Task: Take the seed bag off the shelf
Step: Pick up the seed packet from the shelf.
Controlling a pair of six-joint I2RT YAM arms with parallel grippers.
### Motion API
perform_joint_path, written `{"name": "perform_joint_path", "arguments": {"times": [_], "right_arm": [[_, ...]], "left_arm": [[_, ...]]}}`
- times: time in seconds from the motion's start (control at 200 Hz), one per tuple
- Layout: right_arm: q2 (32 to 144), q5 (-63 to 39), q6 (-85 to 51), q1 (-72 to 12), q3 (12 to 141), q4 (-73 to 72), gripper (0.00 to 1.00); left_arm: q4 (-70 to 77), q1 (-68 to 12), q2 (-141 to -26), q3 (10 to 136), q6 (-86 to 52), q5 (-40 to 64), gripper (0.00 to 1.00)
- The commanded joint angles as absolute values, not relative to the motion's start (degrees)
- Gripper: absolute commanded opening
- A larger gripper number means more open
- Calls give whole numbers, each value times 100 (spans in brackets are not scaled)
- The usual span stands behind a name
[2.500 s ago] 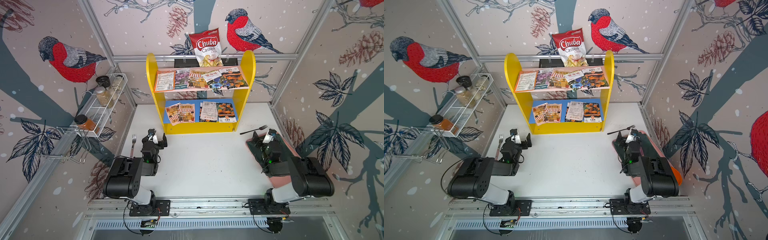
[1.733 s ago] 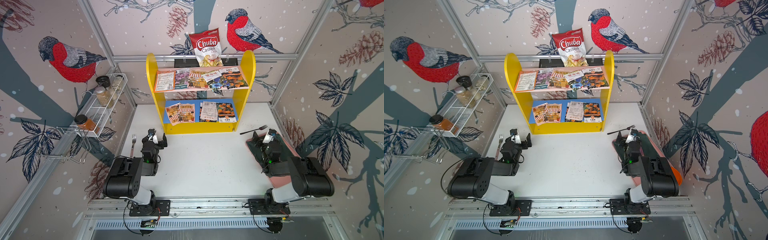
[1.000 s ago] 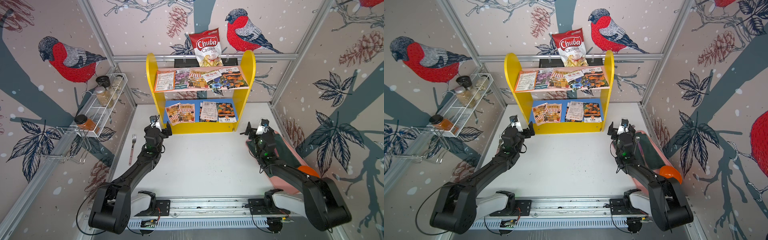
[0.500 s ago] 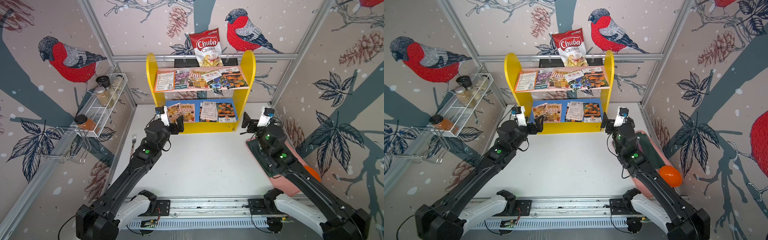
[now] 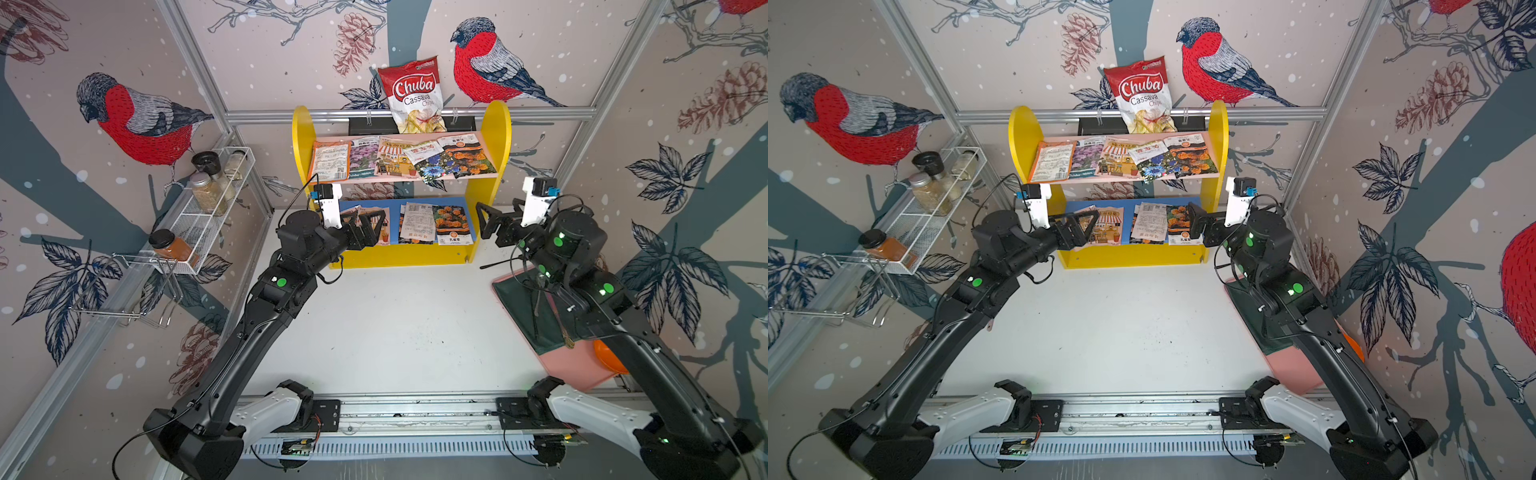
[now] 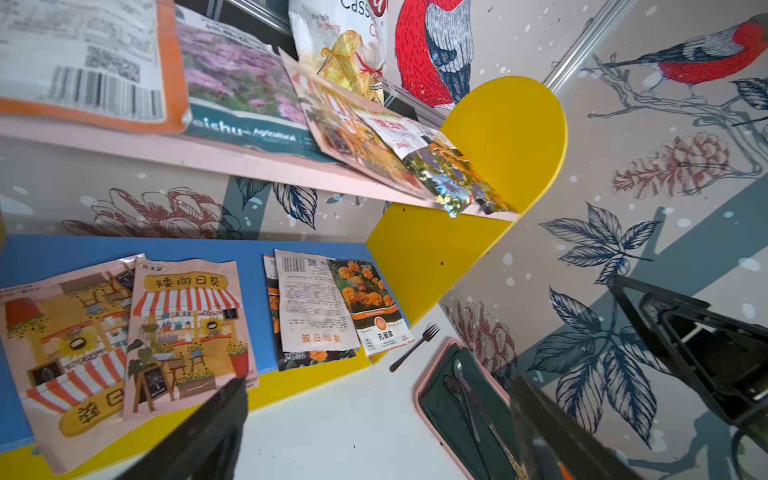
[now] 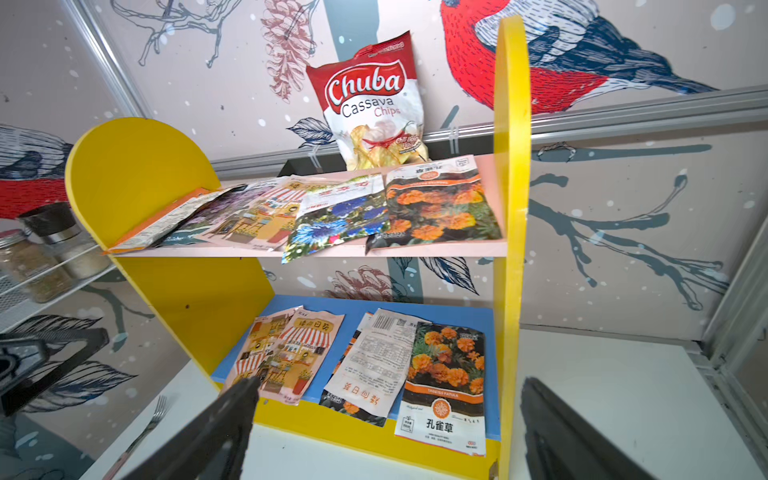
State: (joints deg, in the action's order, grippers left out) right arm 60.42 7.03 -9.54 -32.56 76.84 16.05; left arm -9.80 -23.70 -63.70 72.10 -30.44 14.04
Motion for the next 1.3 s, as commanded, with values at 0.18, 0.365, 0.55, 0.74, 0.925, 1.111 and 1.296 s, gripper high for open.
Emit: {"name": "perform_joint_path", "arguments": {"times": [0.18,0.365,0.55,0.74,0.925,1.111,1.296], "right_arm": [[6314,-187,-1436,-3261,8187,2029,100],[6660,-313,-1368,-3252,8664,2309,100],[6902,-470,-1318,-3252,9082,2506,100],[6917,-466,-1299,-3252,9132,2538,100],[6935,-526,-1296,-3252,9110,2537,100],[6849,-562,-1314,-3252,8954,2456,100],[6718,-523,-1334,-3252,8764,2365,100]], "left_arm": [[-996,-1692,-6590,7661,-4890,2350,98],[-1604,-1586,-6810,8267,-5333,2297,98],[-2172,-1574,-6727,8604,-5601,1577,92],[-2564,-1513,-6713,8755,-5704,1104,88],[-2612,-1372,-6848,8782,-5931,900,84],[-2410,-1124,-6967,8701,-6175,879,80],[-2195,-968,-7177,8707,-6317,1045,77]]}}
